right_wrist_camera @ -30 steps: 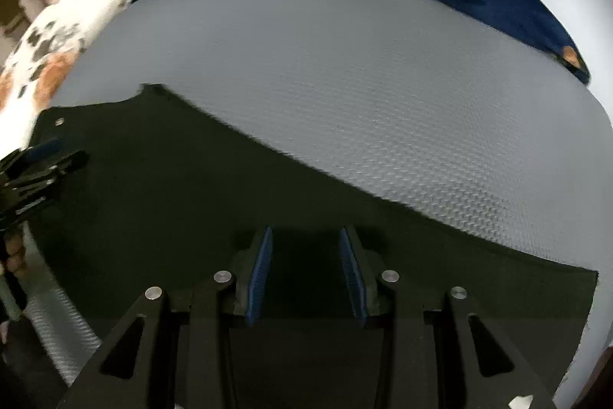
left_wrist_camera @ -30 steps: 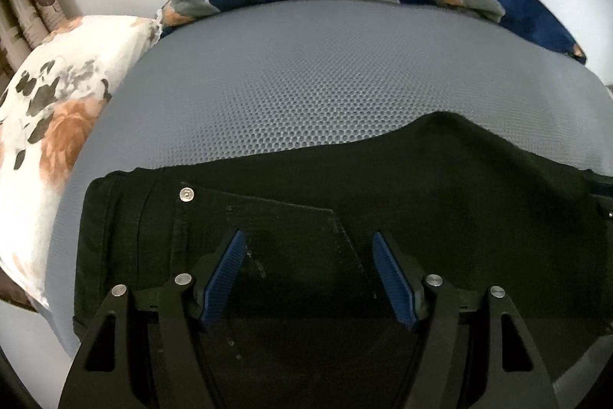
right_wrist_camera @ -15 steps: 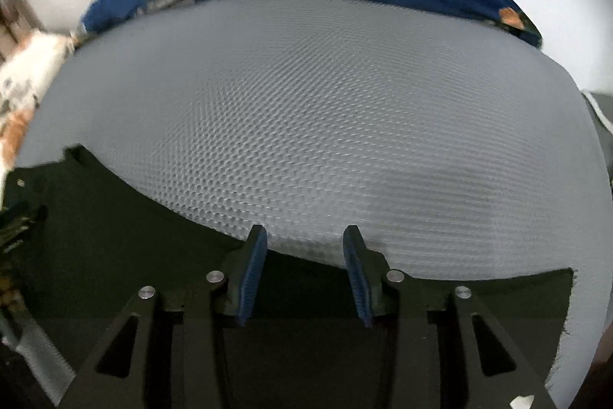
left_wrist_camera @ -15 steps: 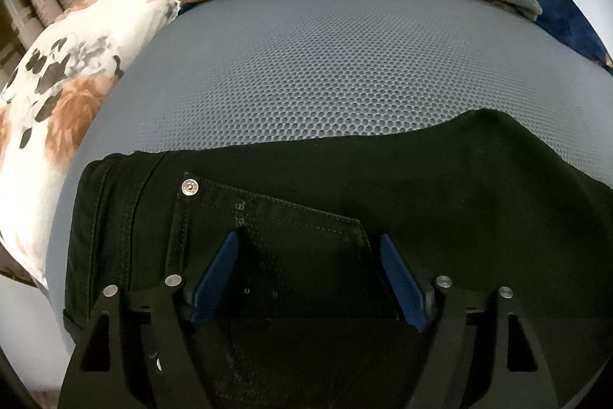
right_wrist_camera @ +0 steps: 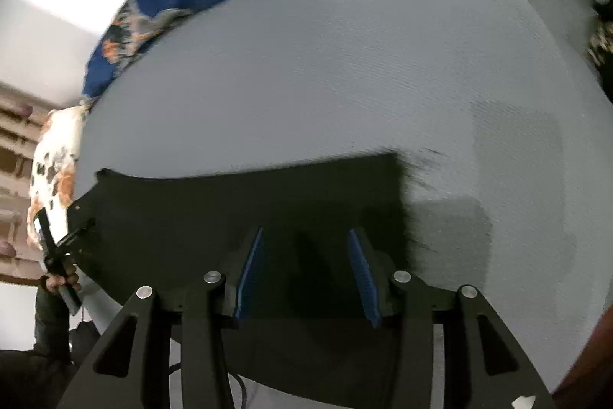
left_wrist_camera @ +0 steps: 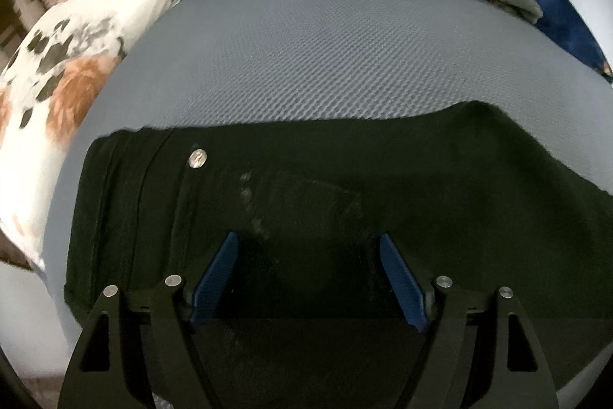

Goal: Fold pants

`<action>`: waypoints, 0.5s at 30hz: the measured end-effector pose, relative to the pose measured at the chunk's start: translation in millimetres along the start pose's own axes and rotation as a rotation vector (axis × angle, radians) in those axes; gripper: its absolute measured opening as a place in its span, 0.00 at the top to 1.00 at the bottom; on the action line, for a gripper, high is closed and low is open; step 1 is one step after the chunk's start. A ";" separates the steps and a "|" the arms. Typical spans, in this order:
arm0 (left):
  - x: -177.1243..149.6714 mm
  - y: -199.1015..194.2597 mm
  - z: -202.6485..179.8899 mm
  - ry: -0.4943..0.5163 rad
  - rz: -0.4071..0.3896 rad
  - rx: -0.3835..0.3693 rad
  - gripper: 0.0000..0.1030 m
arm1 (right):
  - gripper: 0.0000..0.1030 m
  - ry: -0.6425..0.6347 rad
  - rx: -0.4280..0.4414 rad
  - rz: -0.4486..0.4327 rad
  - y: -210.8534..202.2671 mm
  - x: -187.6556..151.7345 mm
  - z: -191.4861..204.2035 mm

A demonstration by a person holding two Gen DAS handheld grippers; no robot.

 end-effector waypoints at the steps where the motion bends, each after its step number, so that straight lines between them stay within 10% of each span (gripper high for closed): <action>1: -1.8 0.6 1.0 -0.016 0.010 -0.003 0.25 | 0.58 0.011 -0.003 0.006 -1.9 -3.1 -11.7; 11: -4.0 -1.8 0.2 -0.026 0.017 0.059 0.25 | 0.58 0.085 0.135 0.026 0.4 -29.5 -72.0; 15: -2.6 -0.6 -1.7 -0.016 0.012 0.068 0.25 | 0.58 0.130 0.322 -0.023 9.3 -34.5 -74.9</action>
Point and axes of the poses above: each gripper's, at about its wrist camera, not at the fingertips, and y roughly the way its jaws point, z to its left, x to its top, the point moved 3 cm from there along y, roughly the way its jaws point, and after that the axes turned 3 degrees about x, right-handed, at the moved point
